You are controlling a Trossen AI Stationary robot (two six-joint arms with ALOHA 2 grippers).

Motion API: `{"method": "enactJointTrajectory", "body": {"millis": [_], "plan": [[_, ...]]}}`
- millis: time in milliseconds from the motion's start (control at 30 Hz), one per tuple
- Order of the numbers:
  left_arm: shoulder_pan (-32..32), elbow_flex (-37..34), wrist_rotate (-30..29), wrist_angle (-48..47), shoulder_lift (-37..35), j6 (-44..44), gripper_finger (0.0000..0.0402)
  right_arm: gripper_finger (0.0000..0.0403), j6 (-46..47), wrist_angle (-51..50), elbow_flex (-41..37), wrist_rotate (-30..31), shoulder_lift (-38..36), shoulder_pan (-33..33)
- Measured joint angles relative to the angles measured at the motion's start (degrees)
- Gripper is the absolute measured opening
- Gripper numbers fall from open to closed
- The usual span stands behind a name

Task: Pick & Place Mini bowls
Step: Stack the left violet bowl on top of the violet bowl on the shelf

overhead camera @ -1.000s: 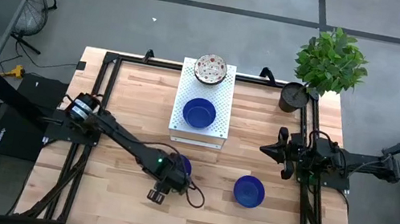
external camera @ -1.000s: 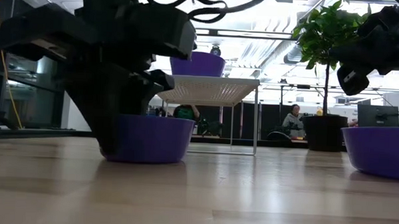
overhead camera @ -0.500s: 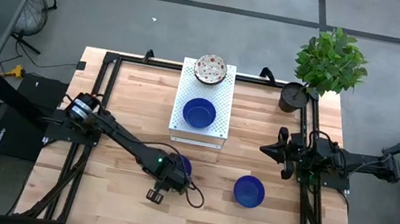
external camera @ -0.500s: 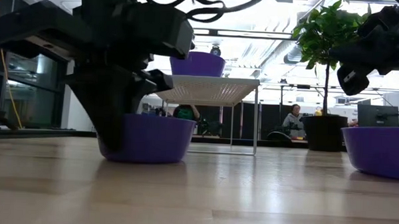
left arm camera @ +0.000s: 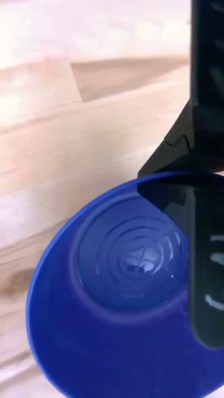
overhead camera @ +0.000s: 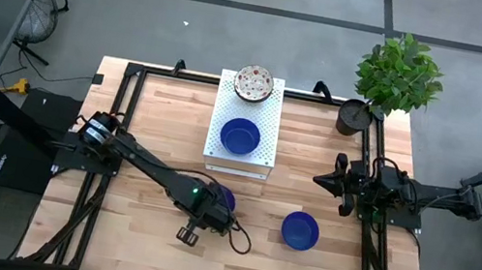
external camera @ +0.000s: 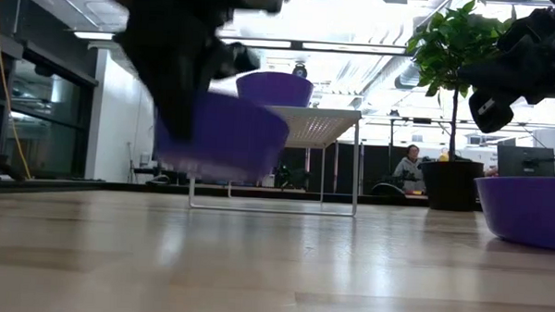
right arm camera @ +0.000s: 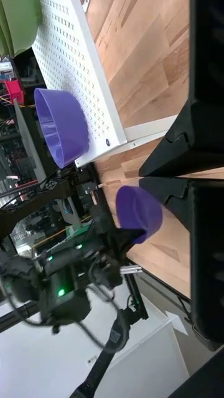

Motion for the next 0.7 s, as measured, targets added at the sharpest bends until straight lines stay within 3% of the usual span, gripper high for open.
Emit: {"method": "enactJointTrajectory", "body": {"millis": [300, 467, 567, 700], "plan": [[-1.83, 16.1, -4.2, -12.59, 0.0, 2.5, 0.0001, 0.0, 0.01, 0.0, -0.02, 0.0, 0.0, 0.02], [-2.41, 25.23, -11.24, -21.12, 0.0, 3.02, 0.0001, 0.0, 0.01, 0.0, -0.02, -0.02, 0.0, 0.02], [-1.35, 30.17, -15.04, -25.43, -0.04, 2.98, 0.0001, 0.0, 0.01, 0.0, 0.0, -0.02, 0.0, 0.01], [1.56, 33.9, -15.52, -26.09, -0.04, 3.08, 0.0, 0.0, 0.02, 0.0, 0.0, -0.02, 0.0, 0.0]]}}
